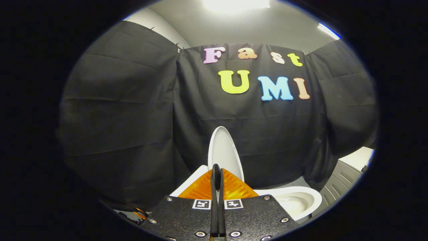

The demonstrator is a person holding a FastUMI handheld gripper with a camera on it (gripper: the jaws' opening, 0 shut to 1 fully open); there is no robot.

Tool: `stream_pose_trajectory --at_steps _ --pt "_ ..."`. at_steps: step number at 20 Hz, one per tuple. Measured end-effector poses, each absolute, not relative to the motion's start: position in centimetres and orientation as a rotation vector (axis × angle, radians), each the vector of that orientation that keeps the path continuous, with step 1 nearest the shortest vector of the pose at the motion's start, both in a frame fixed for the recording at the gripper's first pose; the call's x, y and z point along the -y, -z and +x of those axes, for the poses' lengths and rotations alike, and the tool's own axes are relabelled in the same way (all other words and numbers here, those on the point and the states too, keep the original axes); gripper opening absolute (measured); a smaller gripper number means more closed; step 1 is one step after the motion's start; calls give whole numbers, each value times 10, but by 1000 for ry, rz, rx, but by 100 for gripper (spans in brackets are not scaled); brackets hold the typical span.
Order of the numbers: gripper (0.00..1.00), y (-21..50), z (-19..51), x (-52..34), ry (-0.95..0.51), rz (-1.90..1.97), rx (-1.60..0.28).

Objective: Open the toilet lid.

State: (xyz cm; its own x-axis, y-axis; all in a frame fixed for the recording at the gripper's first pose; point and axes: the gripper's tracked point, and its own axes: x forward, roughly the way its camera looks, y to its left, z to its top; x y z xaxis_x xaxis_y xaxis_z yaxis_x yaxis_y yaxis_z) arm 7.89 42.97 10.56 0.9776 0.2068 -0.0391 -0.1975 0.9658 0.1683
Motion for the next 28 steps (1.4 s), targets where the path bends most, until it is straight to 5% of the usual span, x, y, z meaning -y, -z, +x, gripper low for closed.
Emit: stream_pose_trajectory --at_steps 12,17,28 --pt "3 -108 78 -460 -314 167 -58" --pt "96 -122 45 -456 -396 145 -39" --pt "96 -159 20 -303 -219 146 54"
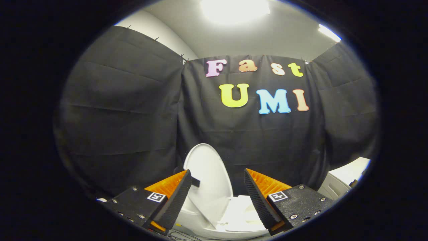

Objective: Open the toilet lid.

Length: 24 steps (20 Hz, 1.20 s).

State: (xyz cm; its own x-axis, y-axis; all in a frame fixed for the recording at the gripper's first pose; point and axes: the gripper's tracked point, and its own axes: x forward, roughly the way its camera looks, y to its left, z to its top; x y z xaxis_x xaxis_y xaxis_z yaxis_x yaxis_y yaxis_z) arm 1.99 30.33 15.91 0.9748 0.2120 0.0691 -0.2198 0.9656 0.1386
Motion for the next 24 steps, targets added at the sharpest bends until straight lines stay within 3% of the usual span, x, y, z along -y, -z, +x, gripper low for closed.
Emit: stream_pose_trajectory --at_steps 4,9,24 --pt "95 -170 16 -216 -105 127 133" --pt "95 -144 16 -140 -9 125 97" --pt "96 -51 3 -38 104 -3 23"
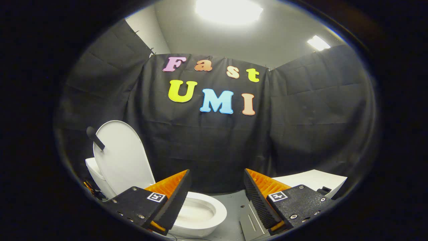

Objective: Open the toilet lid.

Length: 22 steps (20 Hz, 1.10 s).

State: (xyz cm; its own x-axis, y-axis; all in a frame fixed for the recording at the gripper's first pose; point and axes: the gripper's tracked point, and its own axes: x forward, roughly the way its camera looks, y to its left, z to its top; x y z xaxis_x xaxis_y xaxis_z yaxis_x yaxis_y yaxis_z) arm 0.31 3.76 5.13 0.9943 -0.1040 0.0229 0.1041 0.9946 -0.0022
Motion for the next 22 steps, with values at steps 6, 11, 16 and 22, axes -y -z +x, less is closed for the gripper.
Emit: stream_pose_trajectory --at_steps 6,11,16,22 --pt "94 -19 0 -39 94 9 -8" --pt "95 -16 -2 -49 57 32 2" --pt "95 -8 0 -61 22 25 -19" --pt "95 -10 3 -66 8 37 -8"
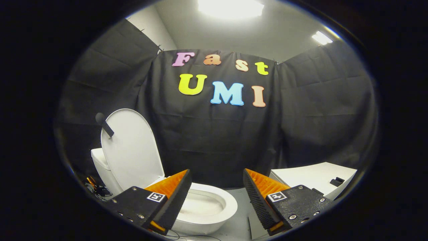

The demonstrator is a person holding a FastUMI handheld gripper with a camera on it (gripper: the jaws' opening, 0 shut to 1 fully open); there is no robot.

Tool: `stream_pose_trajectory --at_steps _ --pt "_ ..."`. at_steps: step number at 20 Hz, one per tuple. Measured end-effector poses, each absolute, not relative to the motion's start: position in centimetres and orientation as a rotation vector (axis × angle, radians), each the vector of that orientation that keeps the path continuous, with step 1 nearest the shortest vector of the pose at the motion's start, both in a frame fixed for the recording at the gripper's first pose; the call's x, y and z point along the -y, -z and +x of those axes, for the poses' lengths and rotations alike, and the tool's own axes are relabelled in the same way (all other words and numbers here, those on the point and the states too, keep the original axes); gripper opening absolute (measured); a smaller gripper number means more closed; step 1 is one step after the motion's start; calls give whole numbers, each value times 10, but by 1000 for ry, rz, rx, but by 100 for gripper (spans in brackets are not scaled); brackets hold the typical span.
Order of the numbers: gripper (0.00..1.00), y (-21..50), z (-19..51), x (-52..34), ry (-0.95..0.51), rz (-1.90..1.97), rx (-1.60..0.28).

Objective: Open the toilet lid.

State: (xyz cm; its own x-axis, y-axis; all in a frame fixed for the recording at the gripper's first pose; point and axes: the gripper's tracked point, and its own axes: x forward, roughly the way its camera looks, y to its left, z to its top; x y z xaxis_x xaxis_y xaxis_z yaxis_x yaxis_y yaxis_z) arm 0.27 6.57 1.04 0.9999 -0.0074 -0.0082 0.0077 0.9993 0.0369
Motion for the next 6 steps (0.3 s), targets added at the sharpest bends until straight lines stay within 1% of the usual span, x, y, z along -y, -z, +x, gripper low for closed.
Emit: stream_pose_trajectory --at_steps 6 --pt "95 -7 4 -56 35 74 -13"
